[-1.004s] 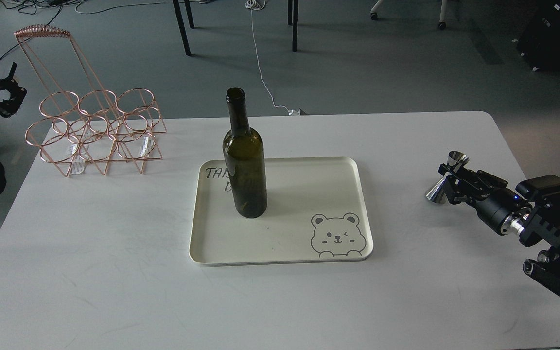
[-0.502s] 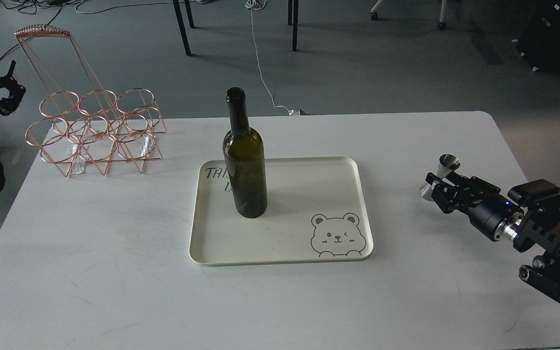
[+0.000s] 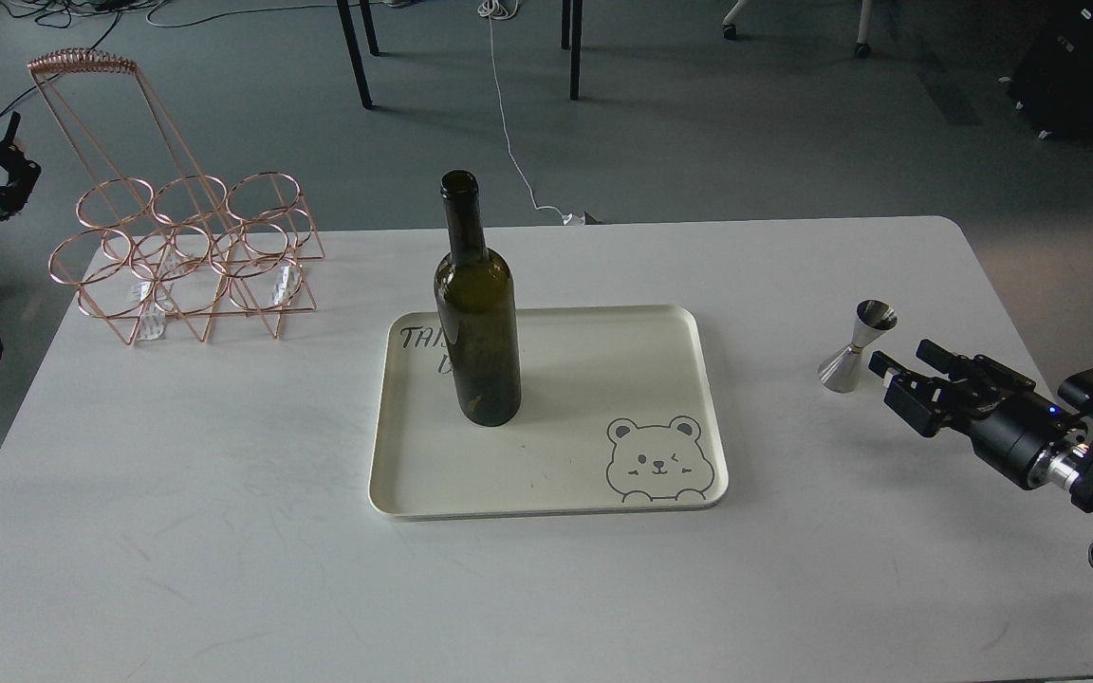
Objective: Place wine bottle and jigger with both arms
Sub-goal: 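Set the jigger down on the table and open the right gripper, then withdraw the right gripper and bring the left gripper toward the bottle, then close the left gripper around the neck of the green wine bottle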
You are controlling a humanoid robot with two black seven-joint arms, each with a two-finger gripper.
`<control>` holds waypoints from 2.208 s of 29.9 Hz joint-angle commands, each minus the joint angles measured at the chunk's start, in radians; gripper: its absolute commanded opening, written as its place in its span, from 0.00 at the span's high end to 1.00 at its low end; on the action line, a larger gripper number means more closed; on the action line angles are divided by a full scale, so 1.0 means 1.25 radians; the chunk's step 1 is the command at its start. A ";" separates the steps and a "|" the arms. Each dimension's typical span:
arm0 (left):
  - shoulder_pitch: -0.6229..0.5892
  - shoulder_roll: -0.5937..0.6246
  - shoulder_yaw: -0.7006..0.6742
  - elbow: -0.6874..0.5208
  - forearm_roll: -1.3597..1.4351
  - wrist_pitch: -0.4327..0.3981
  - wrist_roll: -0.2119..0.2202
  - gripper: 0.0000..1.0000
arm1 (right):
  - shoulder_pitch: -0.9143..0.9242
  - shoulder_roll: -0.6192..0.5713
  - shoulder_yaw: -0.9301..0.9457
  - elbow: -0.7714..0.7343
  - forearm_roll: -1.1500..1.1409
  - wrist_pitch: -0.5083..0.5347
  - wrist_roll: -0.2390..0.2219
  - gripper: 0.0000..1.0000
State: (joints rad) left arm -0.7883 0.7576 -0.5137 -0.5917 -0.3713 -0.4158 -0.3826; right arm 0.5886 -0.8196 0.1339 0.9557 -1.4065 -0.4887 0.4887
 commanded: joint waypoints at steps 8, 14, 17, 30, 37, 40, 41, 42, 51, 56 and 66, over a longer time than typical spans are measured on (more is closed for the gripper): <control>-0.012 0.017 0.005 -0.003 0.001 -0.002 0.010 0.01 | 0.160 -0.125 0.044 0.147 0.073 0.000 0.000 0.17; -0.025 0.090 0.010 -0.082 0.001 -0.004 0.009 0.01 | 0.297 -0.055 0.051 0.100 0.252 0.000 0.000 0.15; -0.025 0.156 0.010 -0.169 0.001 -0.004 0.005 0.01 | 0.335 0.001 0.051 0.048 0.353 0.024 0.000 0.12; -0.177 0.312 0.001 -0.506 0.461 0.024 0.009 0.02 | 0.345 0.151 0.184 -0.166 0.867 0.304 0.000 0.11; -0.257 0.300 0.010 -0.686 0.753 0.059 0.021 0.02 | 0.328 0.150 0.217 -0.199 1.093 0.499 0.000 0.11; -0.264 0.284 0.011 -0.735 0.890 0.061 0.035 0.02 | 0.316 0.146 0.225 -0.221 1.161 0.564 0.000 0.10; -0.263 0.265 0.011 -0.744 0.943 0.061 0.041 0.02 | 0.313 0.146 0.227 -0.229 1.173 0.576 0.000 0.09; -0.262 0.248 0.011 -0.749 0.995 0.059 0.050 0.02 | 0.313 0.145 0.227 -0.232 1.182 0.581 0.000 0.09; -0.235 0.160 0.043 -0.758 1.480 0.094 0.048 0.02 | 0.308 0.140 0.235 -0.232 1.193 0.587 0.000 0.09; -0.226 0.140 0.065 -0.782 1.502 0.135 0.048 0.02 | 0.308 0.139 0.239 -0.232 1.193 0.587 0.000 0.09; -0.177 0.064 0.066 -0.780 1.699 0.201 0.048 0.03 | 0.308 0.138 0.244 -0.230 1.193 0.587 0.000 0.09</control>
State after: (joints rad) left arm -1.0328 0.8613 -0.4302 -1.5675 1.6547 -0.1730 -0.3223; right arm 0.9741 -0.6476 0.4373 0.6687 0.0846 0.2460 0.4887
